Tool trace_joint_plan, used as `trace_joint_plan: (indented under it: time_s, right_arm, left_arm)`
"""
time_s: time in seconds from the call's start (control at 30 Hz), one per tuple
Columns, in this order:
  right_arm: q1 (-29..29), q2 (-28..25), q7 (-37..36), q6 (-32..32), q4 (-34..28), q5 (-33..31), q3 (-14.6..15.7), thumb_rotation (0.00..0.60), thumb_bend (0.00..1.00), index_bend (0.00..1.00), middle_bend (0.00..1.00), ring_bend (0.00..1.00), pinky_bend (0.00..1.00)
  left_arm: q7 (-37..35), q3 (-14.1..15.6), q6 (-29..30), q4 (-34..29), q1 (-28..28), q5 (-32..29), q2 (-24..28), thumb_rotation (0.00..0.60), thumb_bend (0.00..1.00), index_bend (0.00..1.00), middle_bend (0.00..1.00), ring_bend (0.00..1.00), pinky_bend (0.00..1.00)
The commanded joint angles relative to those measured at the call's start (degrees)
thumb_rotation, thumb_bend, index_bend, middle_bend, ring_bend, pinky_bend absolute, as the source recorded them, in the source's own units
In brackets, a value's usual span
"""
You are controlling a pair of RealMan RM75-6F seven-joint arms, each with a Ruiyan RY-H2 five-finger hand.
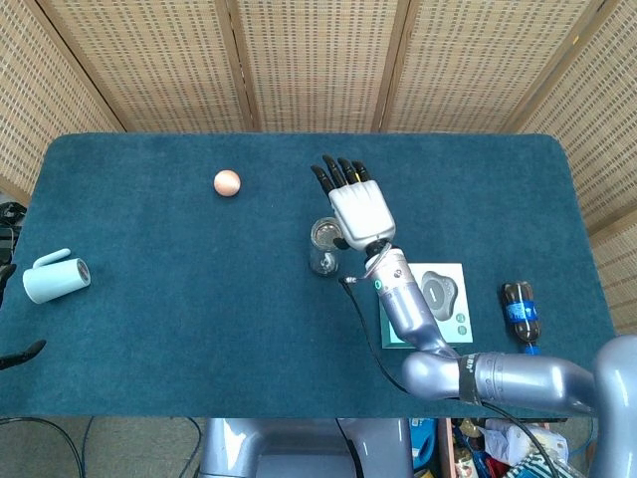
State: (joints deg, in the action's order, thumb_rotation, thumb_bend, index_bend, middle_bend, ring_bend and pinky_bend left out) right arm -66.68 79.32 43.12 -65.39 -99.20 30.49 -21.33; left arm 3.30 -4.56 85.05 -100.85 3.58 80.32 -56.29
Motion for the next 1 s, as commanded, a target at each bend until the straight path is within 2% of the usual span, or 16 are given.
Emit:
trace_joint_plan:
  time_s: [0.03,0.17,0.33,0.47,0.6,0.67,0.7,0.8,1.0]
  right_arm:
    - [0.87,-1.84,-0.8,-0.35,-2.34,1.11,-0.14,0.6,0.19,0.01,0.0,0.0,0.14]
    - [5.08,-7.48,-2.96,-2.08,-8.89,6.49,1.87,0.6,0.19,0.04,0.0,0.0,0.14]
    - [14.96,-15.79,-11.04,-5.13,-15.94,19.78,7.64,0.6,0.19,0.06,0.0,0.0,0.14]
    - [22.68,-19.98,-18.02,-8.66,-17.31,29.35,12.62,0.6,0.19,0.06,0.0,0.0,0.14]
    - [32.52,-22.78,-28.06,-14.89,-14.11,42.76,19.6,0.6,0.14,0.06,0.0,0.0,0.1]
    - [39.95,-22.78,-34.77,-21.5,-9.51,48.91,24.05,0.6,0.07,0.06,0.0,0.0,0.06]
    - [42.27,-22.02,-36.54,-24.09,-6.81,51.51,25.24,0.6,0.03,0.06,0.0,0.0,0.04]
    - [46.79,-19.71,-38.28,-28.16,-1.05,54.28,26.57,0.6,0.0,0.06,0.0,0.0,0.0]
    - [51.81,-16.77,-38.21,-31.87,3.27,55.26,26.76,0.6,0.0,0.06,0.0,0.0,0.0]
  left_arm:
    - [-0.07,0.03,-0.13,0.07,0.04,-0.07,0.0,0.6,0.09,0.0,0.0,0.0,0.0]
    - [-0.22,0.24,-0.47,0.3,0.08,-0.09,-0.1,0.6,0.09,0.0,0.0,0.0,0.0]
    - [-0.99,0.45,-0.52,0.7,0.04,0.23,-0.11,0.6,0.09,0.0,0.0,0.0,0.0]
    - [-1.52,0.5,-0.53,1.1,0.01,0.34,-0.19,0.6,0.09,0.0,0.0,0.0,0.0]
    - [-1.64,0.41,-0.42,1.7,0.17,0.59,-0.64,0.6,0.09,0.0,0.0,0.0,0.0]
    - [-1.64,0.1,0.55,3.0,0.53,2.02,-2.02,0.6,0.09,0.0,0.0,0.0,0.0]
    - [-1.72,0.11,1.13,3.68,0.48,2.59,-2.68,0.6,0.09,0.0,0.0,0.0,0.0]
    - [-1.5,0.44,2.09,4.54,0.1,3.39,-3.61,0.6,0.09,0.0,0.0,0.0,0.0]
    - [-0.4,0.98,2.69,3.74,-0.71,3.14,-3.6,0.6,0.09,0.0,0.0,0.0,0.0]
